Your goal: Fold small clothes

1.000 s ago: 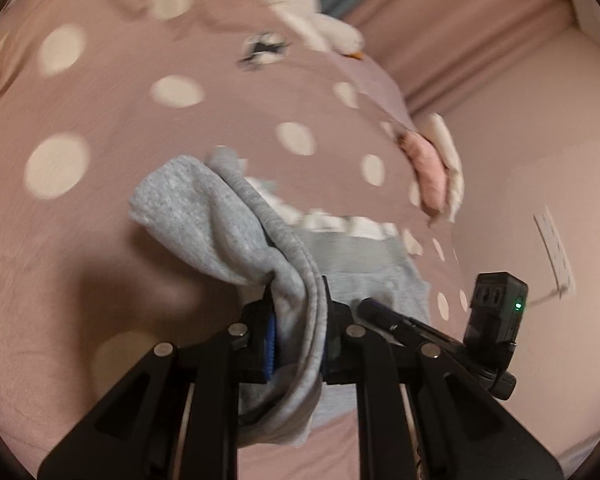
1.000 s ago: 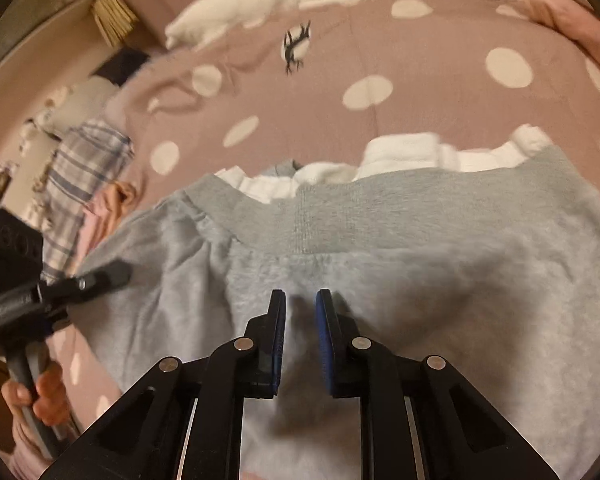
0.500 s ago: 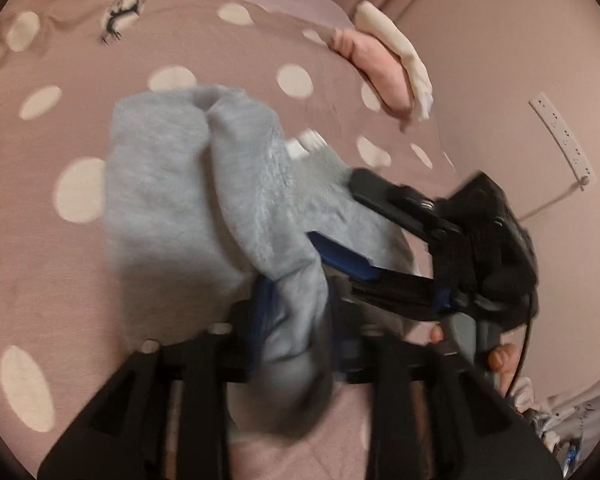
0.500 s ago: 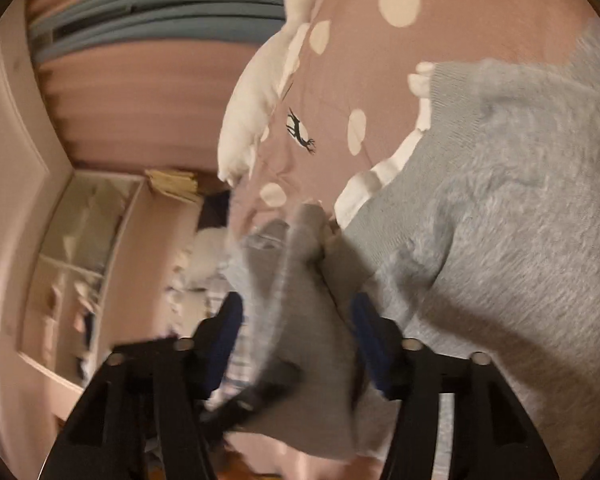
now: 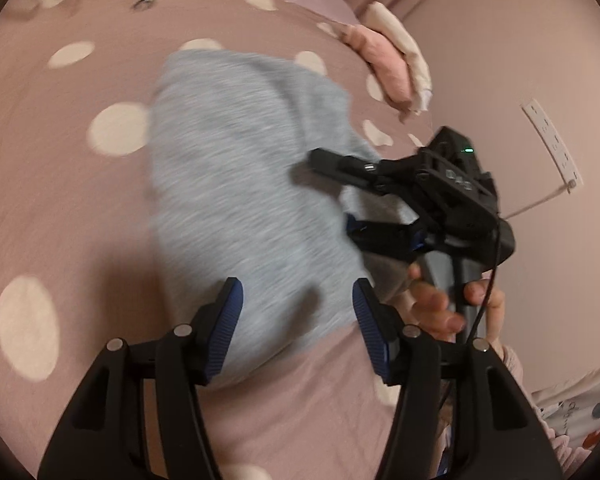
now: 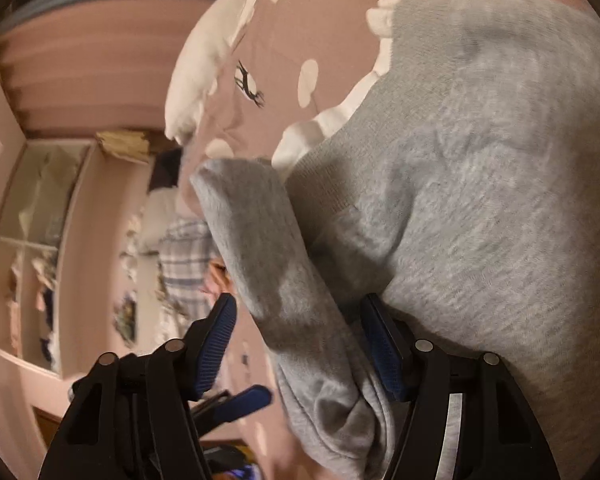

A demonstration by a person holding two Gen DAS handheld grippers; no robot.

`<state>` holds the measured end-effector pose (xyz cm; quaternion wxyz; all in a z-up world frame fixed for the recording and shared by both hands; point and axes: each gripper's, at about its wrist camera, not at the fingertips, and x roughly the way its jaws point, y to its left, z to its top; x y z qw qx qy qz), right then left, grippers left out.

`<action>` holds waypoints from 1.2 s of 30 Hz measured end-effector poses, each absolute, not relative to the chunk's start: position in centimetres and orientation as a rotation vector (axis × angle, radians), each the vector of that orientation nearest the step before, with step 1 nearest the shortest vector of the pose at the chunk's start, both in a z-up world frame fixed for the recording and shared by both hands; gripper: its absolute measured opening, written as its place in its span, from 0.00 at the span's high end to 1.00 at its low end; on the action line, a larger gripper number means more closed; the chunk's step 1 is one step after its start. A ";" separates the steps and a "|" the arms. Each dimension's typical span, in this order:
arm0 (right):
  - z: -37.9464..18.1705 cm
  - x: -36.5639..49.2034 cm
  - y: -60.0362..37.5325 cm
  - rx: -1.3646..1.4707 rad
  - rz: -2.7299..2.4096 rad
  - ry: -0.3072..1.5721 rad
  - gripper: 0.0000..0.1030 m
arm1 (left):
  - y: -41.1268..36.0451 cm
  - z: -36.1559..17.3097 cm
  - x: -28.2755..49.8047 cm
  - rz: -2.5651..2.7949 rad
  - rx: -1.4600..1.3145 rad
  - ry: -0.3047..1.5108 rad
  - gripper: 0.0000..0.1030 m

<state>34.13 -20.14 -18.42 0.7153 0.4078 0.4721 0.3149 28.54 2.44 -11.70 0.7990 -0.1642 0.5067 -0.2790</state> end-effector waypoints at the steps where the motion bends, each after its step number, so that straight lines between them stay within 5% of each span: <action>1: -18.0 33.9 -19.6 0.860 0.696 1.043 0.37 | 3.0 -11.9 28.3 -0.590 -0.362 1.091 0.45; 3: -17.4 33.7 -18.9 0.780 0.688 1.046 0.49 | 4.2 -12.4 27.8 -0.568 -0.387 1.100 0.44; 5: -16.8 33.5 -17.9 0.695 0.663 1.050 0.73 | 5.2 -13.0 27.6 -0.546 -0.423 1.112 0.45; 7: -16.0 33.4 -17.3 0.635 0.626 1.036 0.82 | 6.0 -13.2 27.4 -0.532 -0.463 1.117 0.44; 16: -8.0 31.8 -23.5 0.591 0.551 0.776 0.87 | 7.2 -12.5 26.1 -0.522 -0.496 1.087 0.44; 20: -9.1 30.8 -29.4 0.631 0.413 0.722 0.96 | 5.9 -12.8 26.4 -0.542 -0.503 1.103 0.44; 28: -14.9 31.6 -28.3 0.697 0.550 0.880 0.96 | 3.4 -14.3 28.8 -0.511 -0.509 1.138 0.44; 30: -14.8 32.1 -27.0 0.707 0.571 0.877 0.84 | 3.3 -14.3 28.7 -0.506 -0.497 1.136 0.44; 32: -14.9 33.1 -25.7 0.699 0.562 0.891 0.53 | 3.4 -14.2 28.4 -0.509 -0.485 1.137 0.44; 36: -15.5 34.8 -23.7 0.694 0.582 0.931 0.52 | 4.2 -13.9 27.9 -0.503 -0.474 1.133 0.44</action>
